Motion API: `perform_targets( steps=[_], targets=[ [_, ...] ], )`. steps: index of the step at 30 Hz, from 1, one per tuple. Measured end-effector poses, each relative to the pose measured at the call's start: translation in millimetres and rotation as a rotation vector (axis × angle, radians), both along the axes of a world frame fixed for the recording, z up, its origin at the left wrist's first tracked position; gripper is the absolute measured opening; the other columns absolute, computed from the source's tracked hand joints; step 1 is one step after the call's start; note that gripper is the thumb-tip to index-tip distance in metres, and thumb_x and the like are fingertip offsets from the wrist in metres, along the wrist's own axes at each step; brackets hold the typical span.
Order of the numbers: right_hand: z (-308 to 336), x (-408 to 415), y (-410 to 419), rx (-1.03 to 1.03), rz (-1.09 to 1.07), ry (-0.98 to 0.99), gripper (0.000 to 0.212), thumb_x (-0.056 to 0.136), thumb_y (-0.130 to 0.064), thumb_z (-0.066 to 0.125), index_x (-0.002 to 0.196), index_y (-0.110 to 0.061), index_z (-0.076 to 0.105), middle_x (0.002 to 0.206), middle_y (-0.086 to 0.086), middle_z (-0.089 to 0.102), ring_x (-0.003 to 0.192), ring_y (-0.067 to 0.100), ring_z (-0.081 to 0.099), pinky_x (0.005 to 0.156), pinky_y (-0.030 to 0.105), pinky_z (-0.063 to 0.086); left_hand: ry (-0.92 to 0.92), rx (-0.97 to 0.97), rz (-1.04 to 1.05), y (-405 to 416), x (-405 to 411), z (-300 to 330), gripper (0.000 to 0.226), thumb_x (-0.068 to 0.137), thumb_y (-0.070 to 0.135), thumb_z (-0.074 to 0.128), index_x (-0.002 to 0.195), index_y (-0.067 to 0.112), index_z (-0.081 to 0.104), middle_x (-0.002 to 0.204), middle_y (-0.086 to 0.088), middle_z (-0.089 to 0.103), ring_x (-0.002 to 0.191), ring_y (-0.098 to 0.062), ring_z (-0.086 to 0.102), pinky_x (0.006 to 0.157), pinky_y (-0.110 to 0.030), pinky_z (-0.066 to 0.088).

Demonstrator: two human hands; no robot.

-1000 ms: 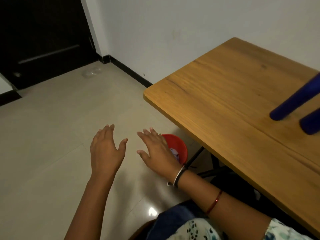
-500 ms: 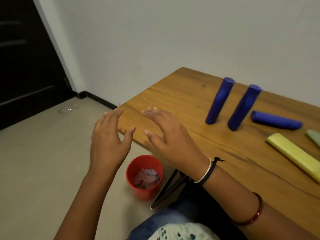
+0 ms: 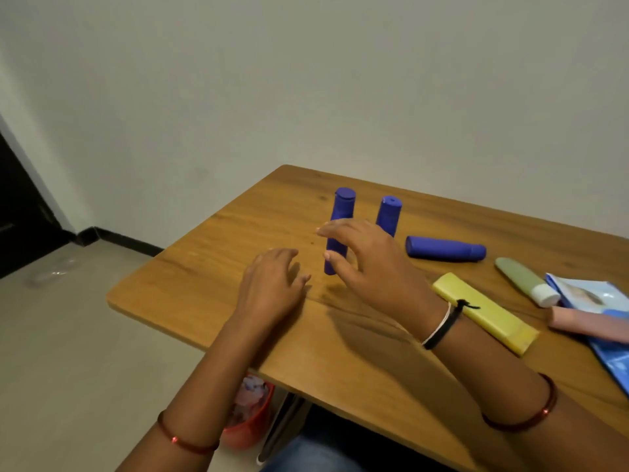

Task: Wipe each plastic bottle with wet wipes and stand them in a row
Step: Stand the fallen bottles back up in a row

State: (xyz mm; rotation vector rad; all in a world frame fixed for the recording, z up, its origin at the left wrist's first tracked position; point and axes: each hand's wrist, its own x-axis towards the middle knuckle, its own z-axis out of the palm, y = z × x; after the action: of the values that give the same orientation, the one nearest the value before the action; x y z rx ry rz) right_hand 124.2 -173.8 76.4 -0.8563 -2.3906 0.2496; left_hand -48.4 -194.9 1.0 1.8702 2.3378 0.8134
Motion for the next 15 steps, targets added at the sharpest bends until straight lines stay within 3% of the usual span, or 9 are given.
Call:
perform_targets(
  steps=[4, 7, 10, 12, 15],
  targets=[
    [27, 3, 22, 0.111, -0.015, -0.015, 0.030, 0.090, -0.020, 0.058, 0.120, -0.019, 0.061, 0.119, -0.004, 0.060, 0.115, 0.009, 0.049, 0.095, 0.018, 0.033, 0.051, -0.045, -0.004, 21, -10, -8, 0.054, 0.091, 0.045, 0.056, 0.138, 0.020, 0.046, 0.139, 0.001, 0.051, 0.129, -0.017, 0.042, 0.106, -0.033, 0.035],
    [49, -1, 45, 0.192, -0.073, -0.029, 0.031, 0.091, -0.026, 0.058, 0.122, -0.022, 0.060, 0.120, -0.005, 0.058, 0.116, 0.010, 0.045, 0.097, 0.025, 0.035, 0.128, -0.109, 0.000, 38, -15, -10, 0.054, 0.093, 0.047, 0.050, 0.140, 0.020, 0.044, 0.144, 0.001, 0.046, 0.134, -0.020, 0.037, 0.110, -0.036, 0.032],
    [64, -7, 69, 0.093, -0.135, -0.159, 0.047, 0.088, -0.044, 0.058, 0.131, -0.027, 0.050, 0.129, -0.005, 0.052, 0.121, 0.014, 0.043, 0.099, 0.030, 0.034, 0.201, -0.193, -0.019, 53, -15, -10, 0.051, 0.097, 0.046, 0.041, 0.142, 0.021, 0.041, 0.148, -0.001, 0.041, 0.137, -0.023, 0.033, 0.112, -0.039, 0.029],
    [68, -11, 79, -0.042, -0.138, -0.254, 0.059, 0.083, -0.054, 0.059, 0.134, -0.028, 0.046, 0.128, -0.003, 0.055, 0.116, 0.016, 0.049, 0.092, 0.030, 0.039, 0.214, -0.218, -0.021, 61, -16, -10, 0.049, 0.099, 0.043, 0.037, 0.143, 0.021, 0.039, 0.150, -0.001, 0.039, 0.139, -0.024, 0.031, 0.112, -0.040, 0.028],
    [63, -17, 86, -0.092, -0.151, -0.377, 0.062, 0.081, -0.057, 0.061, 0.133, -0.026, 0.047, 0.125, -0.002, 0.059, 0.107, 0.015, 0.055, 0.084, 0.027, 0.042, 0.225, -0.216, -0.008, 72, -19, -11, 0.049, 0.099, 0.043, 0.035, 0.143, 0.022, 0.039, 0.150, -0.002, 0.039, 0.139, -0.024, 0.032, 0.112, -0.041, 0.030]
  ],
)
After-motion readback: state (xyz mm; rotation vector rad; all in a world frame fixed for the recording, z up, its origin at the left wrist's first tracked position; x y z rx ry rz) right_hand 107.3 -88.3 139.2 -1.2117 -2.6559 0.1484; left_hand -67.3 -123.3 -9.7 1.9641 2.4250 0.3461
